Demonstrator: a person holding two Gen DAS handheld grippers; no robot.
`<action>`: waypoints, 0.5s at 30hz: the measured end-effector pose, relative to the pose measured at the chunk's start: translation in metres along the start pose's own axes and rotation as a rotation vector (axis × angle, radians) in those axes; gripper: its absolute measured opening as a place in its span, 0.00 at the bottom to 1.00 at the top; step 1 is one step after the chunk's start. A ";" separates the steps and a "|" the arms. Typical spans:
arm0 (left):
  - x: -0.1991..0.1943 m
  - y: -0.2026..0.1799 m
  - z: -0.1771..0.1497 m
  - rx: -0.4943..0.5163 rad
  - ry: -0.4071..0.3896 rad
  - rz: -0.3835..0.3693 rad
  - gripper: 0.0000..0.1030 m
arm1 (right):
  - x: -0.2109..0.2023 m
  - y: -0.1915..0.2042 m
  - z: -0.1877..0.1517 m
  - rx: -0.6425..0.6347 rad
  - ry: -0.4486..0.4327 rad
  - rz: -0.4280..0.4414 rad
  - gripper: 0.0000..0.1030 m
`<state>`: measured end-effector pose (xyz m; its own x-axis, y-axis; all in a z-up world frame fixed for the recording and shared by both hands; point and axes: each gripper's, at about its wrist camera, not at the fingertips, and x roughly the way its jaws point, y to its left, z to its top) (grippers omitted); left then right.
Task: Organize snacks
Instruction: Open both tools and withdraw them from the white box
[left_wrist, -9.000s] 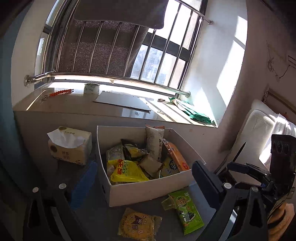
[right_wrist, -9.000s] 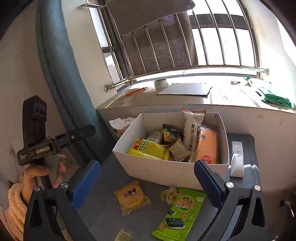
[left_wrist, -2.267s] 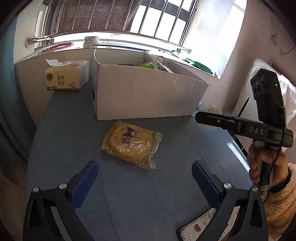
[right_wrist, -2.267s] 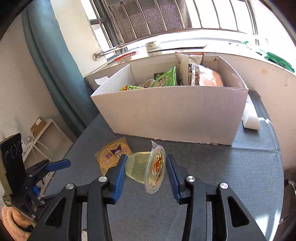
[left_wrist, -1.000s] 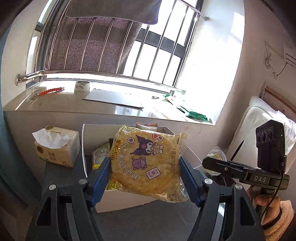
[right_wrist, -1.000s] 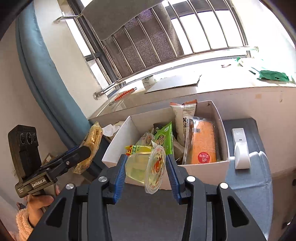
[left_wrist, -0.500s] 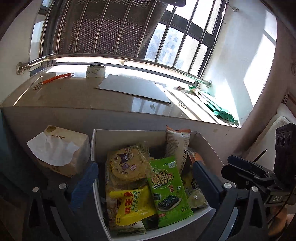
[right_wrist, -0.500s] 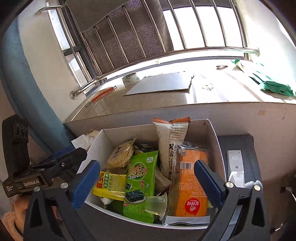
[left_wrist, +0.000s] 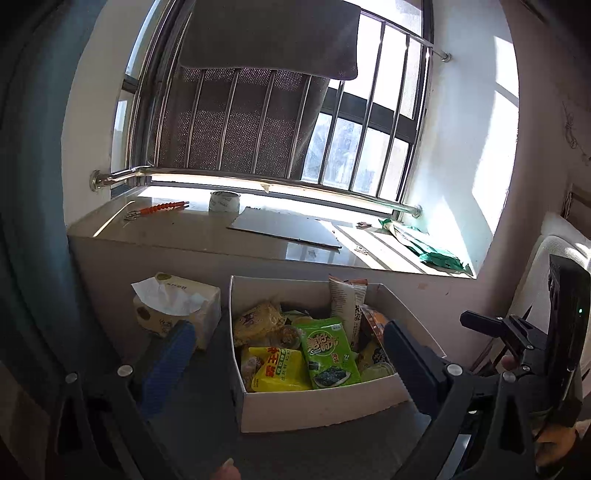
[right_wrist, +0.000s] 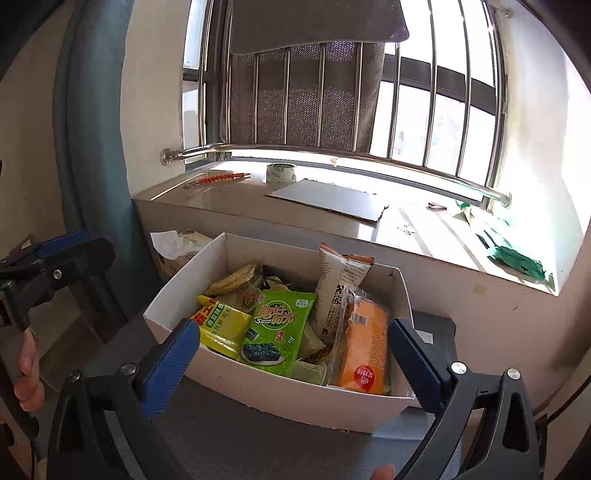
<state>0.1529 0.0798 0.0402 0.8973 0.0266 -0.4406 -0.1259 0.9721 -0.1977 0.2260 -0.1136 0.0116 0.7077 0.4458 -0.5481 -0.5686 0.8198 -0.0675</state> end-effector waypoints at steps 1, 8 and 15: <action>-0.008 -0.003 -0.004 0.016 0.008 0.006 1.00 | -0.009 0.003 -0.004 0.013 0.002 -0.032 1.00; -0.067 -0.027 -0.043 0.098 0.040 0.088 1.00 | -0.081 0.016 -0.039 0.083 -0.036 0.061 1.00; -0.114 -0.046 -0.088 0.112 0.056 0.102 1.00 | -0.126 0.026 -0.093 0.114 -0.028 0.010 1.00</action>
<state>0.0189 0.0116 0.0222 0.8571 0.1162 -0.5018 -0.1643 0.9850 -0.0524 0.0826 -0.1821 0.0012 0.7146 0.4626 -0.5247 -0.5254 0.8502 0.0341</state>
